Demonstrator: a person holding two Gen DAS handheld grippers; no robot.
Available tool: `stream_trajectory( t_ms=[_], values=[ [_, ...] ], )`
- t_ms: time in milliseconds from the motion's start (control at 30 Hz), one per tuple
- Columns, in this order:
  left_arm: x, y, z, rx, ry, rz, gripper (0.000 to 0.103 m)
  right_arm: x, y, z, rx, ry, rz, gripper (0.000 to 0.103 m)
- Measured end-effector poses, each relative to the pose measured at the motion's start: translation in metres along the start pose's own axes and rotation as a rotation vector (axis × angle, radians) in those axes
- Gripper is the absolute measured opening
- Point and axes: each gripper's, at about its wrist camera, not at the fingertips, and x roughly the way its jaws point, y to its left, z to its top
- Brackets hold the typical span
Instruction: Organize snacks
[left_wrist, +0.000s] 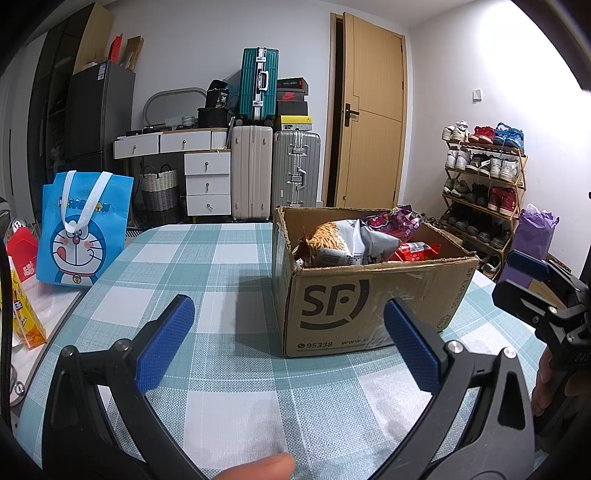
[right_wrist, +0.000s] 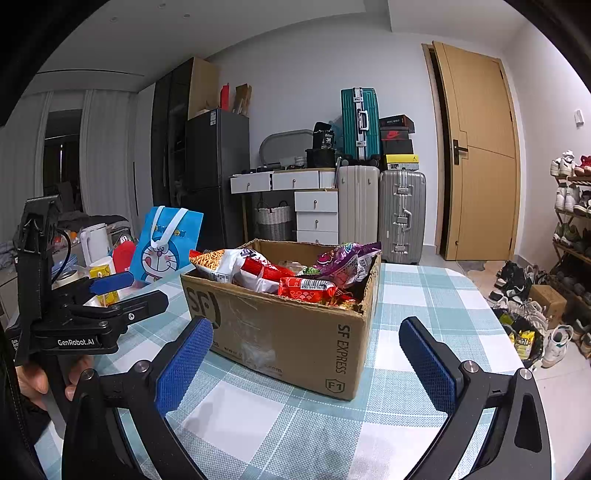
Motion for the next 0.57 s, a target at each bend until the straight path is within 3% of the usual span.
stream_trajectory(
  t_ms=[567],
  values=[
    [-0.0002, -0.0004, 0.0001, -0.002, -0.002, 0.003, 0.102, 0.0002, -0.0001, 0.0002, 0.000, -0.001, 0.000, 0.103]
  ],
)
